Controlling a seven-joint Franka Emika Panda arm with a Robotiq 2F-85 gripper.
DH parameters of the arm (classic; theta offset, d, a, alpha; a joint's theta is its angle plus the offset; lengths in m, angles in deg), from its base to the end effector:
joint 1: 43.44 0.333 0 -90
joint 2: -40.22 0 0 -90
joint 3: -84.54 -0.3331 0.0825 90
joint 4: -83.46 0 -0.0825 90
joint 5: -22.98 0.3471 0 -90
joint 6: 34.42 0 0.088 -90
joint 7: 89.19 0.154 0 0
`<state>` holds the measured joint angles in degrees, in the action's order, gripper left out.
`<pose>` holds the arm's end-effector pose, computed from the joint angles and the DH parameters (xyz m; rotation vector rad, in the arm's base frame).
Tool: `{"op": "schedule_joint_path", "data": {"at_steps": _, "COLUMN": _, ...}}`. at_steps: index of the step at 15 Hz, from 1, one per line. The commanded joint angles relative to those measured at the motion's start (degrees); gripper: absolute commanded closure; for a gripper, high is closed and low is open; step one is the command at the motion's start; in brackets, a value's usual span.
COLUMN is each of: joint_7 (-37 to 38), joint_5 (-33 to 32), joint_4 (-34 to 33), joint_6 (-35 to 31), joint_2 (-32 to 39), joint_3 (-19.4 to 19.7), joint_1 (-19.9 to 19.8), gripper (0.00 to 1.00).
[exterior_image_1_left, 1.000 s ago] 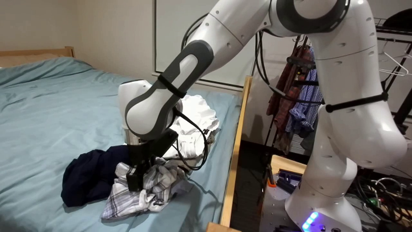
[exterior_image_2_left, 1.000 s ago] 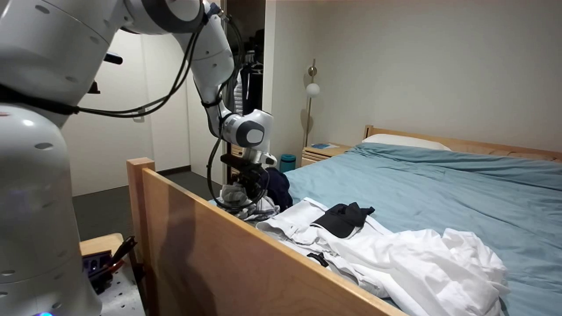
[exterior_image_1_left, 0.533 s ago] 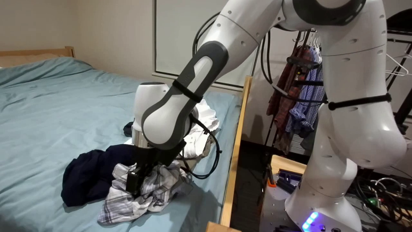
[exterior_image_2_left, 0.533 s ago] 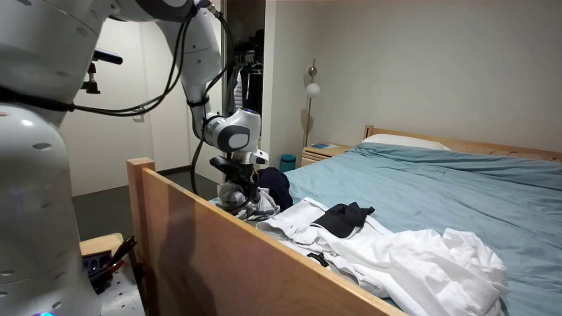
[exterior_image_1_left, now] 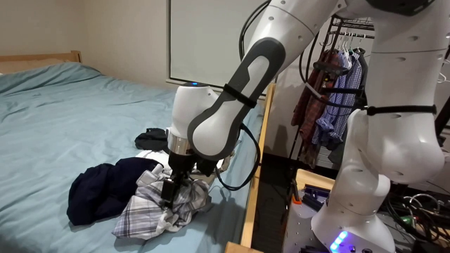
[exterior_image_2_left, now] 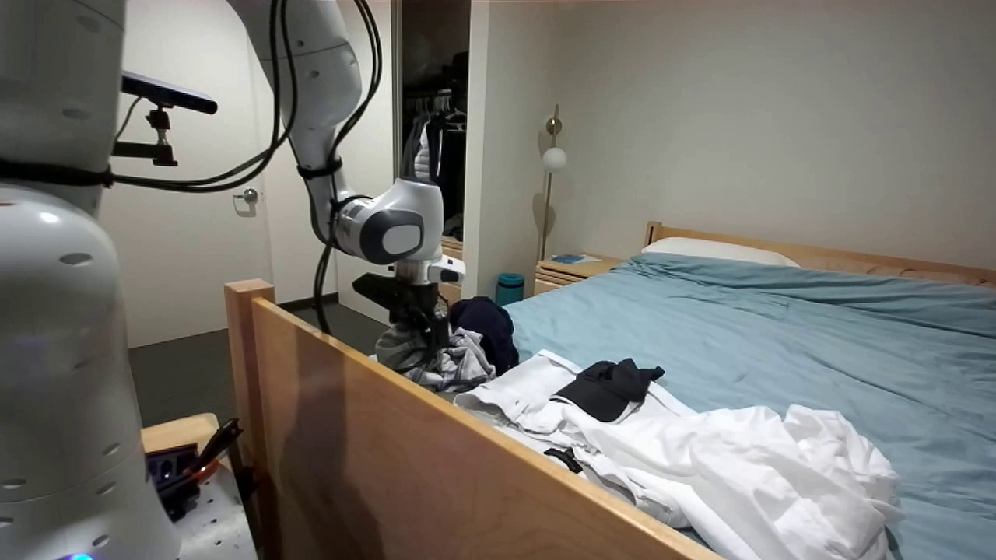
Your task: Move the blue and checked clothes to the left
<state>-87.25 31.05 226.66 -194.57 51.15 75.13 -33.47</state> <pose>0.4474 0.1549 0.2251 -3.0241 -0.2574 -0.1334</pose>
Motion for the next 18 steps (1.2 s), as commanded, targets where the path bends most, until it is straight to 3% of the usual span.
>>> {"op": "schedule_joint_path", "data": {"at_steps": 1, "joint_7": 1.3, "joint_5": -6.8, "joint_4": 1.3, "joint_6": 7.1, "joint_2": -6.8, "joint_3": 2.1, "joint_1": -0.2, "gripper": 0.0}}
{"op": "schedule_joint_path", "data": {"at_steps": 6, "joint_7": -10.2, "joint_5": -4.8, "joint_4": -8.1, "joint_6": 25.8, "joint_2": -10.4, "joint_3": 0.4, "joint_1": -0.4, "gripper": 0.0}}
{"op": "schedule_joint_path", "data": {"at_steps": 13, "joint_7": -15.5, "joint_5": -2.3, "joint_4": -17.3, "joint_6": 46.8, "joint_2": -14.9, "joint_3": 2.1, "joint_1": -1.5, "gripper": 0.0}}
{"op": "schedule_joint_path", "data": {"at_steps": 16, "joint_7": -16.8, "joint_5": -1.0, "joint_4": -17.5, "joint_6": 48.6, "joint_2": -16.0, "joint_3": 3.9, "joint_1": -2.4, "gripper": 0.0}}
{"op": "schedule_joint_path", "data": {"at_steps": 17, "joint_7": -15.7, "joint_5": 0.5, "joint_4": -16.6, "joint_6": 45.9, "joint_2": -16.3, "joint_3": 4.7, "joint_1": -2.8, "gripper": 0.0}}
{"op": "schedule_joint_path", "data": {"at_steps": 18, "joint_7": -14.4, "joint_5": -1.9, "joint_4": -17.8, "joint_6": 47.1, "joint_2": -15.2, "joint_3": 3.7, "joint_1": -2.0, "gripper": 0.0}}
